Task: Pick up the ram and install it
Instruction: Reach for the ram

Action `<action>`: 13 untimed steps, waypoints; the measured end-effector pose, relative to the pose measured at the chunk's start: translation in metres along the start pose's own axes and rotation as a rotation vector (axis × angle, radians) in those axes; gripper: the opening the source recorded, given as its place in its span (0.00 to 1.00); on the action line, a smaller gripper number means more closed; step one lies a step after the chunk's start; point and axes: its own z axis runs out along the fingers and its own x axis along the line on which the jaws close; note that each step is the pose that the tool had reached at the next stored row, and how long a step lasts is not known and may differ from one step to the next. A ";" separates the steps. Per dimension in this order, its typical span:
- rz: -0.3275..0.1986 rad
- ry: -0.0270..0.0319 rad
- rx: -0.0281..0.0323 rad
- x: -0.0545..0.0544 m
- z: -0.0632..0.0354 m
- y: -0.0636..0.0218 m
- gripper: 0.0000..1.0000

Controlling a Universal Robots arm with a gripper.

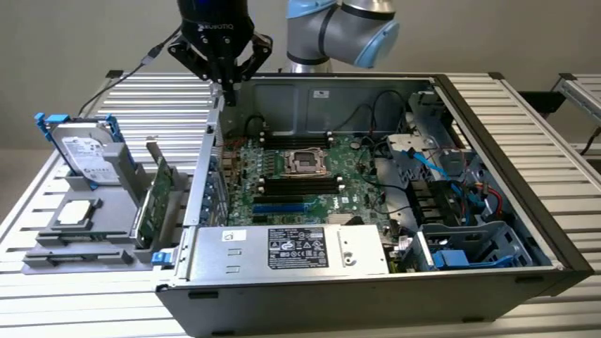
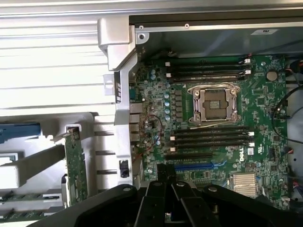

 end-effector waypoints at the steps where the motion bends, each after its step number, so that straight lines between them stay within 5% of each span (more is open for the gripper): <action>1: 0.000 0.0003 0.0002 0.004 0.0008 -0.0007 0.11; 13: 0.000 0.0088 0.0061 0.046 0.0055 -0.0074 0.11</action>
